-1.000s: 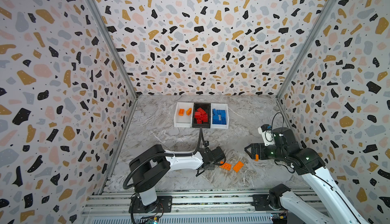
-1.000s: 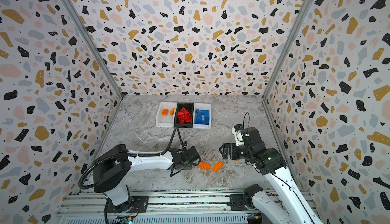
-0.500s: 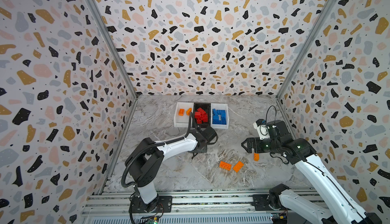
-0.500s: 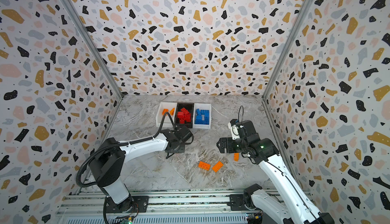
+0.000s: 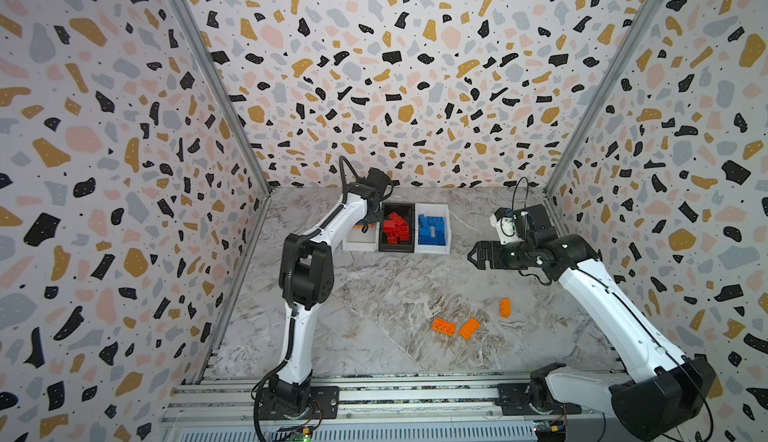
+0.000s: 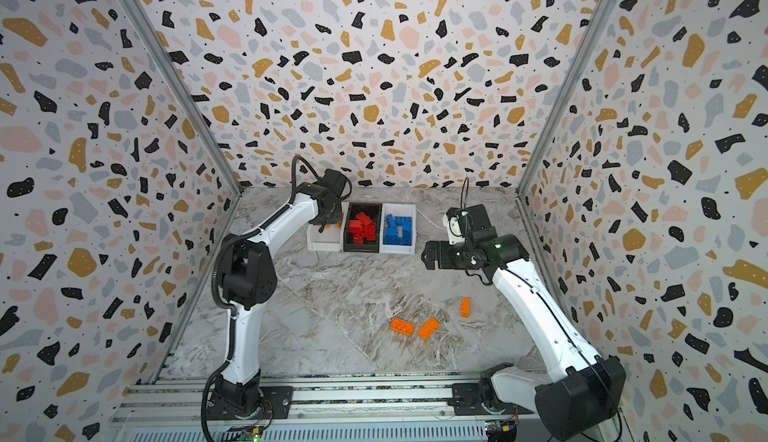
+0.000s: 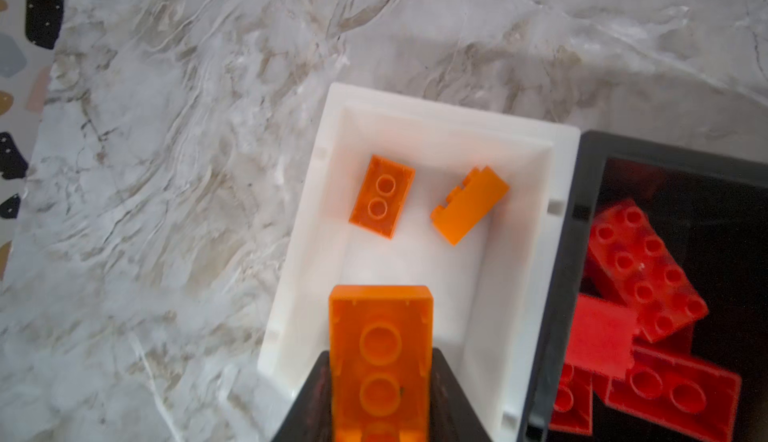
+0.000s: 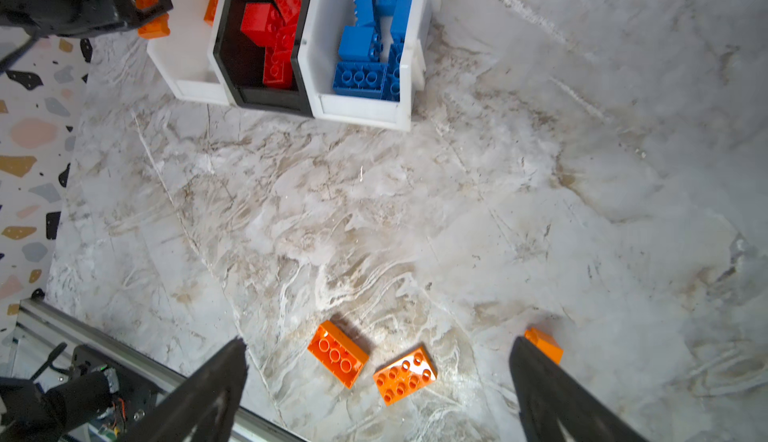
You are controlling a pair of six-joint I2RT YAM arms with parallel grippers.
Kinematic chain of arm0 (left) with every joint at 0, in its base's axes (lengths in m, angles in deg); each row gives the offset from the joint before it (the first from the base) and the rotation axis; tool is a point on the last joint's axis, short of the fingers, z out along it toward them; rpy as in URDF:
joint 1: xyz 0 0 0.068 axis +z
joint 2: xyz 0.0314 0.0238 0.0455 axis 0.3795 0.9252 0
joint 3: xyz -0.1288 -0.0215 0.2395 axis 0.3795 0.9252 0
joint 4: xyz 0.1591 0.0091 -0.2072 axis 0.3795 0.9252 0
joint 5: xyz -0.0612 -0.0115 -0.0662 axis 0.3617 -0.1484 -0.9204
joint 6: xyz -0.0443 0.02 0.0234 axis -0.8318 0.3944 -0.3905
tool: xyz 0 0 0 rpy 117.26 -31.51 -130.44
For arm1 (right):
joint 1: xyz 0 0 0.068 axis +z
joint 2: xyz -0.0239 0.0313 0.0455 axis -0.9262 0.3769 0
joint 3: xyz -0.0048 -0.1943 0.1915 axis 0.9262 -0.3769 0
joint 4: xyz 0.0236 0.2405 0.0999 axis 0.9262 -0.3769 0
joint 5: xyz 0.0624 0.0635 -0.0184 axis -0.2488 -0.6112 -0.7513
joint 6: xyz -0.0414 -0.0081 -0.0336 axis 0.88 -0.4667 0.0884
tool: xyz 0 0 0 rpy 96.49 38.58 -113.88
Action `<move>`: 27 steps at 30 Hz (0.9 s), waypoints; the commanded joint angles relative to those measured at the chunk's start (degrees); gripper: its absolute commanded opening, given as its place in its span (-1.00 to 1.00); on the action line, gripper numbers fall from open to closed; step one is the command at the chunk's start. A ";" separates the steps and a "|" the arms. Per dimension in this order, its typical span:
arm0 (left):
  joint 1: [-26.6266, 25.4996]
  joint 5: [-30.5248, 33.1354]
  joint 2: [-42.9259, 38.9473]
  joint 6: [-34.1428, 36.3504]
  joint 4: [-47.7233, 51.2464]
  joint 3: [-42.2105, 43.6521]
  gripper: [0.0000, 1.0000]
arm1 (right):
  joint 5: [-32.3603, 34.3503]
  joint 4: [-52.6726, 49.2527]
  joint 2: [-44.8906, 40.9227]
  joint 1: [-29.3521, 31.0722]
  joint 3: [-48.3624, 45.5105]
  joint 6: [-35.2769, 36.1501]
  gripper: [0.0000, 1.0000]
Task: Sort the legos into containers by color
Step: 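Carry the orange brick with the left gripper and drop it into the white bin, then lower the left gripper onto an orange brick near the robot and grasp it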
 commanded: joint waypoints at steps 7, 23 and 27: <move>4.17 -7.07 7.24 4.12 4.81 -10.10 -0.02 | 1.29 0.52 4.38 -1.46 6.05 -2.05 0.98; -1.95 -10.69 -19.35 0.18 -3.09 13.05 0.47 | 0.60 -4.60 -0.89 -1.58 4.26 0.17 0.98; -10.17 -9.58 -30.09 -5.03 -7.35 28.13 0.55 | 0.35 -7.23 -7.03 -1.71 0.35 1.94 0.98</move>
